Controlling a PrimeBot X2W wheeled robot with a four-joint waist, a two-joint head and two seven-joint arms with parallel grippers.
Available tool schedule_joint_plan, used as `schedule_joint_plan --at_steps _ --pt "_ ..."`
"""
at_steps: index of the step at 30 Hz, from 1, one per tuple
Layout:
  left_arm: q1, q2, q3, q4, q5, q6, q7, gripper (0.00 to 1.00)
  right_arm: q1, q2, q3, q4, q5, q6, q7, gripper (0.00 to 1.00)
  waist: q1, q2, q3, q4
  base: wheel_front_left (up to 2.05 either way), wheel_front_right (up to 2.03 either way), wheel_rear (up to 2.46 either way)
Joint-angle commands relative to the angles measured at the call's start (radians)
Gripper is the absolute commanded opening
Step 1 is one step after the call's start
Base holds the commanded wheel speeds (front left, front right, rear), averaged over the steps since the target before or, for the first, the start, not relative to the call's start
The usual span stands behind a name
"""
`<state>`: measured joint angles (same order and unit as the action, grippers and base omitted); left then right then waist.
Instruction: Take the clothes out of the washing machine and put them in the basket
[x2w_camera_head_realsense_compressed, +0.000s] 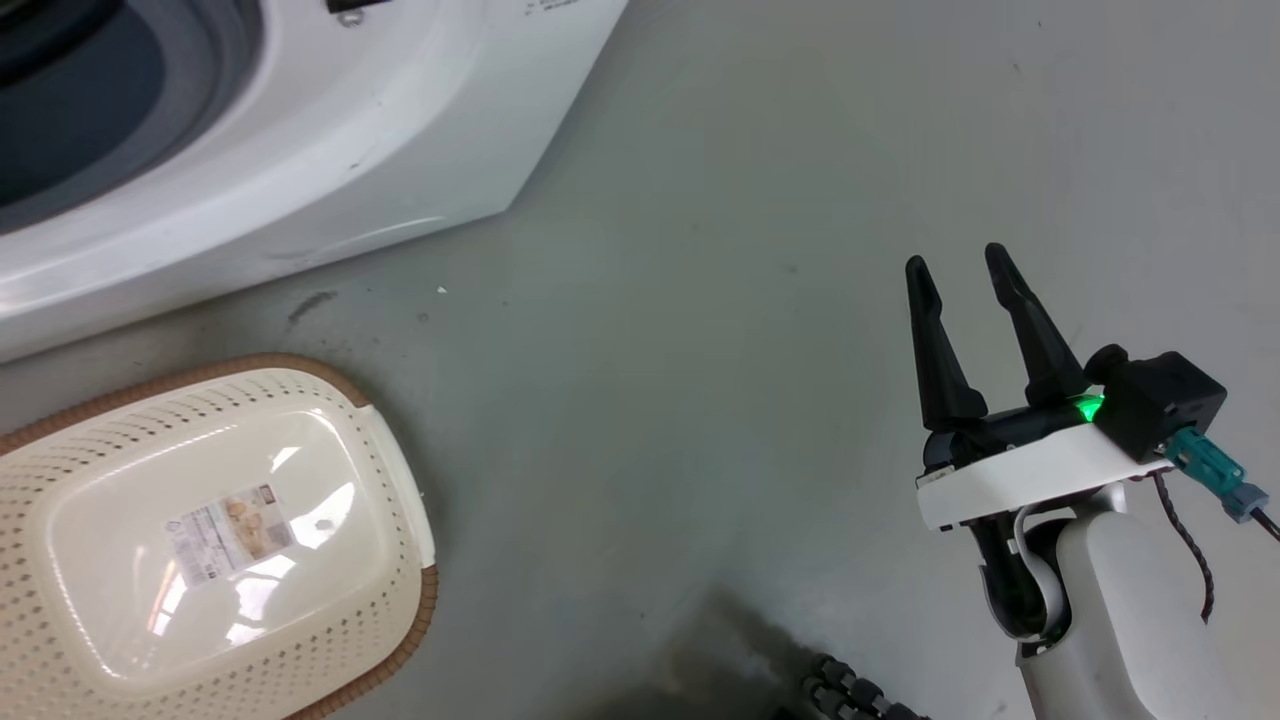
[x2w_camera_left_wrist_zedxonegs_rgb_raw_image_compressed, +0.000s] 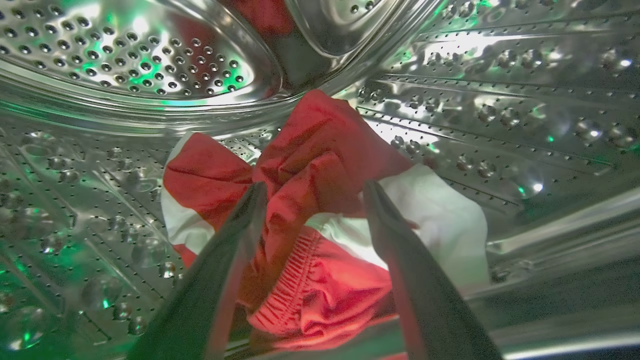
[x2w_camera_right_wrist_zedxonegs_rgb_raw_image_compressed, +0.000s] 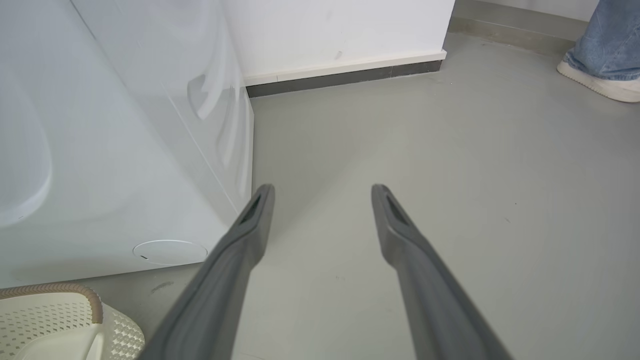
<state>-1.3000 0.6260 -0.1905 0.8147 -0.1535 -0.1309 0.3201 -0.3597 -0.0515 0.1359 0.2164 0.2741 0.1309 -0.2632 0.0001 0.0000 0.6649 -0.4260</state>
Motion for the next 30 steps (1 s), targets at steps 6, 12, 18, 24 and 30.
schedule_joint_plan --at_steps 6,12,18,24,30 --pt "-0.099 0.108 -0.085 -0.052 -0.077 0.001 0.169 1.0 -0.02 0.002 0.032 -0.011 0.039 0.0 -0.002 1.0 -0.0001 0.0 0.09 -0.046 0.0 0.0 0.0" --pt "-0.139 0.174 -0.119 -0.104 -0.134 0.001 0.287 1.0 -0.038 0.002 0.061 -0.018 0.072 0.0 -0.002 1.0 -0.0001 0.0 0.137 -0.064 0.0 0.0 0.0" --pt "-0.135 0.212 -0.13 -0.107 -0.172 0.001 0.36 1.0 -0.042 0.002 0.081 -0.021 0.093 0.0 -0.002 1.0 -0.0001 0.0 0.159 -0.08 0.0 0.0 0.0" --pt "-0.131 0.235 -0.138 -0.091 -0.204 0.001 0.395 0.31 -0.049 0.002 0.09 -0.018 0.111 0.0 -0.002 1.0 -0.0001 0.0 0.169 -0.091 0.0 0.0 0.0" --pt "-0.148 0.245 -0.154 -0.084 -0.227 0.001 0.405 0.0 -0.058 0.002 0.089 -0.02 0.116 0.0 -0.002 1.0 -0.0001 0.0 0.169 -0.093 0.0 0.0 0.0"
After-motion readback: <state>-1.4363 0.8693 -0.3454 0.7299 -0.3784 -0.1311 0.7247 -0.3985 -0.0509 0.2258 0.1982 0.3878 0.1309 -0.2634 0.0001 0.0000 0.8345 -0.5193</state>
